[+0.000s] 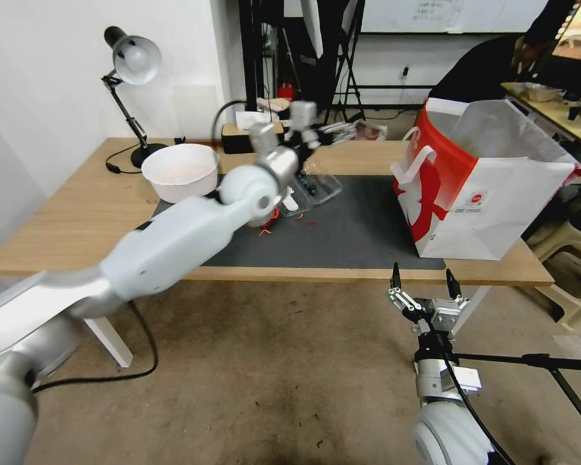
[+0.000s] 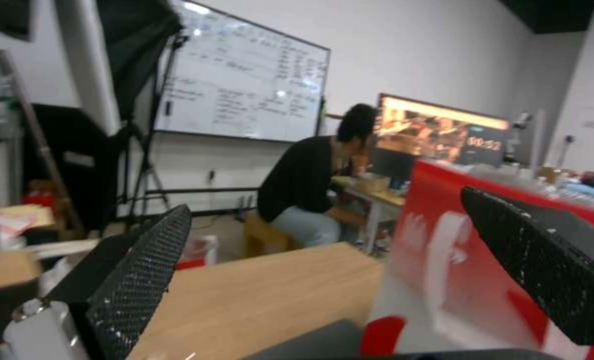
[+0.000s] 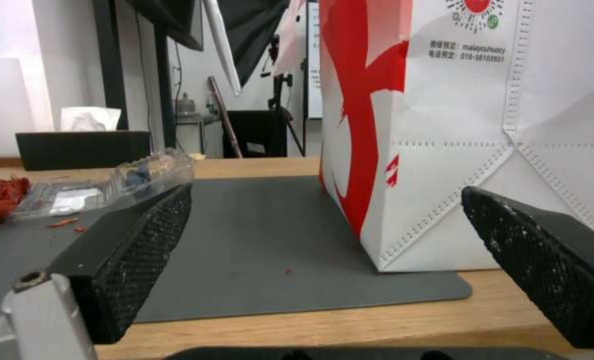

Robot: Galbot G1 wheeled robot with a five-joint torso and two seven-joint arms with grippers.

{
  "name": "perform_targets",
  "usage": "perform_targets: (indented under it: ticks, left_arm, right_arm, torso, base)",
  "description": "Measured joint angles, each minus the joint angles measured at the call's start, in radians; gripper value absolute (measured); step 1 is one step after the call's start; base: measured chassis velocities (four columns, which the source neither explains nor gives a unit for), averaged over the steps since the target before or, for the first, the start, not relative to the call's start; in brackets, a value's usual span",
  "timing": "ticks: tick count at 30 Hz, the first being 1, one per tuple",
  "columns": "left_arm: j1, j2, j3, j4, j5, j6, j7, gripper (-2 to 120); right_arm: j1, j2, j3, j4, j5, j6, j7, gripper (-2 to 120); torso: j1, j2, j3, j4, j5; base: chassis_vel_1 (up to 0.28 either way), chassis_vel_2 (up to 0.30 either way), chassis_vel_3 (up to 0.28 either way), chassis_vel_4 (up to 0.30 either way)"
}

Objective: Pick up the trash from the table and place it into the takeout bag.

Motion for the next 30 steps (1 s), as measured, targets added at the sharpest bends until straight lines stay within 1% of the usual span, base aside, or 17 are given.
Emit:
perform_targets:
  ticks: [1, 2, 3, 4, 5, 9, 10, 12, 15, 17, 18, 19, 21, 25, 27, 28, 30]
  left_arm:
    - [0.000, 0.000, 0.000, 0.000, 0.000, 0.000, 0.000, 100]
    - [0.034, 0.028, -0.021, -0.023, 0.009, 0.000, -0.004, 100]
    - [0.099, 0.073, -0.063, -0.065, 0.038, 0.000, -0.007, 100]
    - [0.192, 0.118, -0.131, -0.123, 0.072, 0.000, -0.016, 100]
    - [0.192, 0.118, -0.131, -0.123, 0.072, 0.000, -0.016, 100]
    - [0.336, 0.181, -0.273, -0.202, 0.110, 0.004, -0.015, 100]
    - [0.336, 0.181, -0.273, -0.202, 0.110, 0.004, -0.015, 100]
    - [0.400, 0.207, -0.335, -0.234, 0.125, 0.004, -0.010, 100]
    - [0.447, 0.224, -0.375, -0.252, 0.138, 0.004, -0.008, 100]
    - [0.547, 0.246, -0.459, -0.292, 0.184, 0.005, -0.007, 100]
    - [0.547, 0.246, -0.459, -0.292, 0.184, 0.005, -0.007, 100]
    - [0.628, 0.253, -0.527, -0.322, 0.228, 0.009, -0.014, 100]
    - [0.712, 0.256, -0.589, -0.354, 0.282, 0.011, -0.032, 100]
    - [0.787, 0.252, -0.640, -0.377, 0.335, -0.003, -0.044, 100]
    - [0.894, 0.233, -0.716, -0.404, 0.395, -0.023, -0.054, 100]
    - [0.894, 0.233, -0.716, -0.404, 0.395, -0.023, -0.054, 100]
    - [0.991, 0.209, -0.776, -0.422, 0.434, -0.034, -0.057, 100]
  right_arm:
    - [0.000, 0.000, 0.000, 0.000, 0.000, 0.000, 0.000, 100]
    - [0.001, 0.000, -0.002, -0.001, -0.001, 0.000, 0.000, 100]
    - [0.001, 0.000, -0.004, -0.002, -0.003, -0.001, 0.000, 100]
    - [0.000, 0.002, -0.006, -0.004, -0.006, -0.001, 0.000, 100]
    - [0.000, 0.002, -0.006, -0.004, -0.006, -0.001, 0.000, 100]
    - [-0.003, 0.002, -0.011, -0.005, -0.013, -0.001, -0.004, 100]
    - [-0.003, 0.002, -0.011, -0.005, -0.013, -0.001, -0.004, 100]
    - [-0.003, 0.000, -0.015, -0.005, -0.015, -0.001, -0.007, 100]
    - [-0.004, -0.001, -0.017, -0.005, -0.016, -0.001, -0.008, 100]
    - [-0.005, -0.001, -0.019, -0.005, -0.018, -0.002, -0.009, 100]
    - [-0.005, -0.001, -0.019, -0.005, -0.018, -0.002, -0.009, 100]
    - [-0.006, 0.000, -0.020, -0.005, -0.018, -0.003, -0.009, 100]
    - [-0.006, 0.002, -0.021, -0.005, -0.018, -0.005, -0.010, 100]
    - [-0.006, 0.003, -0.021, -0.005, -0.019, -0.008, -0.011, 100]
    - [-0.006, 0.004, -0.021, -0.005, -0.020, -0.010, -0.011, 100]
    - [-0.006, 0.004, -0.021, -0.005, -0.020, -0.010, -0.011, 100]
    - [-0.007, 0.003, -0.021, -0.004, -0.020, -0.012, -0.012, 100]
  torso:
    - [0.000, 0.000, 0.000, 0.0000, 0.0000]
    - [0.000, 0.000, 0.000, 0.0000, 0.0002]
    - [0.000, 0.000, 0.000, -0.0001, 0.0000]
    - [0.000, 0.000, 0.000, 0.0000, -0.0001]
    - [0.000, 0.000, 0.000, 0.0000, -0.0001]
    - [0.000, 0.000, 0.000, -0.0001, -0.0001]
    - [0.000, 0.000, 0.000, -0.0001, -0.0001]
    - [0.000, 0.000, 0.000, 0.0001, 0.0005]
    - [0.000, 0.000, 0.000, 0.0005, 0.0001]
    - [0.000, 0.000, 0.000, -0.0001, 0.0005]
    - [0.000, 0.000, 0.000, -0.0001, 0.0005]
    - [0.000, 0.000, 0.000, -0.0001, 0.0000]
    - [0.000, 0.000, 0.000, 0.0001, 0.0003]
    - [0.000, 0.000, 0.000, -0.0001, 0.0004]
    - [0.000, 0.000, 0.000, -0.0003, 0.0002]
    - [0.000, 0.000, 0.000, -0.0003, 0.0002]
    - [0.000, 0.000, 0.000, -0.0002, 0.0005]
  base:
    - [0.000, 0.000, 0.000, 0.000]
    - [0.000, 0.000, 0.000, 0.000]
    - [0.000, 0.000, 0.000, 0.000]
    - [0.000, 0.000, 0.000, 0.000]
    - [0.000, 0.000, 0.000, 0.000]
    - [0.000, 0.000, 0.000, 0.000]
    - [0.000, 0.000, 0.000, 0.000]
    - [0.000, 0.000, 0.000, 0.000]
    - [0.000, 0.000, 0.000, 0.000]
    - [0.000, 0.000, 0.000, 0.000]
    - [0.000, 0.000, 0.000, 0.000]
    - [0.000, 0.000, 0.000, 0.000]
    - [0.000, 0.000, 0.000, 0.000]
    - [0.000, 0.000, 0.000, 0.000]
    - [0.000, 0.000, 0.000, 0.000]
    - [0.000, 0.000, 0.000, 0.000]
    - [0.000, 0.000, 0.000, 0.000]
